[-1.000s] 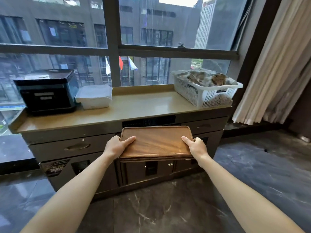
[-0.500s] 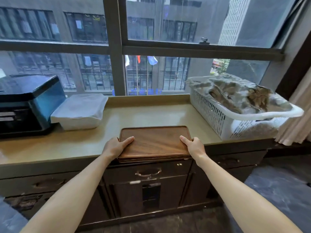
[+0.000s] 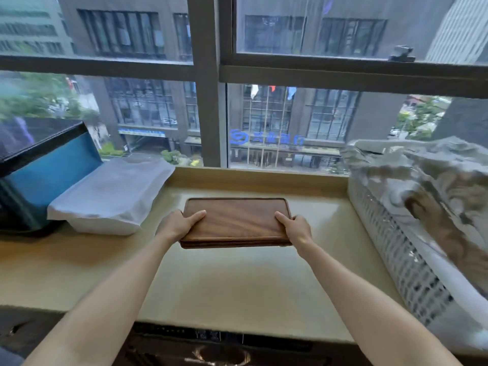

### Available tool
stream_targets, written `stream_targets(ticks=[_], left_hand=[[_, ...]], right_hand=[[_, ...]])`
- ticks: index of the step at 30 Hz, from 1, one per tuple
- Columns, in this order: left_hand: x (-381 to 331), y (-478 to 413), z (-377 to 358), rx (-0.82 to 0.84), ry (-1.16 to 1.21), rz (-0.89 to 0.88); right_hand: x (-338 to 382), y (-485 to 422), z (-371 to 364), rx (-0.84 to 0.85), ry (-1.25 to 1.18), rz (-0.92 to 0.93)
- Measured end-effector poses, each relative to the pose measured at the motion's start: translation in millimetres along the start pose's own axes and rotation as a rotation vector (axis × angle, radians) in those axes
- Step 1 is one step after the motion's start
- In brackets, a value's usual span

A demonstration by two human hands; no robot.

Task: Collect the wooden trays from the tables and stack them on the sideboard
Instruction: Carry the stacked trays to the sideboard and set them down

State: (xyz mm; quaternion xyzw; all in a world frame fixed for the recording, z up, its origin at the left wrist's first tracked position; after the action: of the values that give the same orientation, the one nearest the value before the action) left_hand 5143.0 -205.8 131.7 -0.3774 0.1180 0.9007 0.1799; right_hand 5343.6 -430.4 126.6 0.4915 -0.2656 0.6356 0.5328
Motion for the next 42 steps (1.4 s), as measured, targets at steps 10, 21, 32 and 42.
stream_targets(ticks=[10, 21, 32, 42], left_hand=[[-9, -91, -49, -0.017, -0.111, 0.066], [-25, -172, -101, 0.088, -0.182, 0.04], [-43, -209, -132, 0.131, -0.33, -0.048], [-47, -220, -136, 0.078, -0.395, -0.082]], right_hand=[[2, -95, -45, 0.013, 0.09, -0.055], [-9, -156, -68, -0.081, 0.169, -0.132], [-5, -198, -75, -0.081, 0.352, -0.11], [5, -216, -82, -0.06, 0.541, 0.001]])
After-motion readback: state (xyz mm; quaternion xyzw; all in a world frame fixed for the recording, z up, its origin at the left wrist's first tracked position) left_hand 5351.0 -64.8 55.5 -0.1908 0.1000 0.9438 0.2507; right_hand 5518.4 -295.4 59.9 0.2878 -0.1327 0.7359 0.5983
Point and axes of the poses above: each hand's wrist, its own y-axis away from the middle knuckle, its own z-axis out of the back of the hand, x = y × z, the point moved 4 cm from there along -y, towards the middle knuckle, and after that the axes turned 9 degrees about -x, right-handed, at the moved point
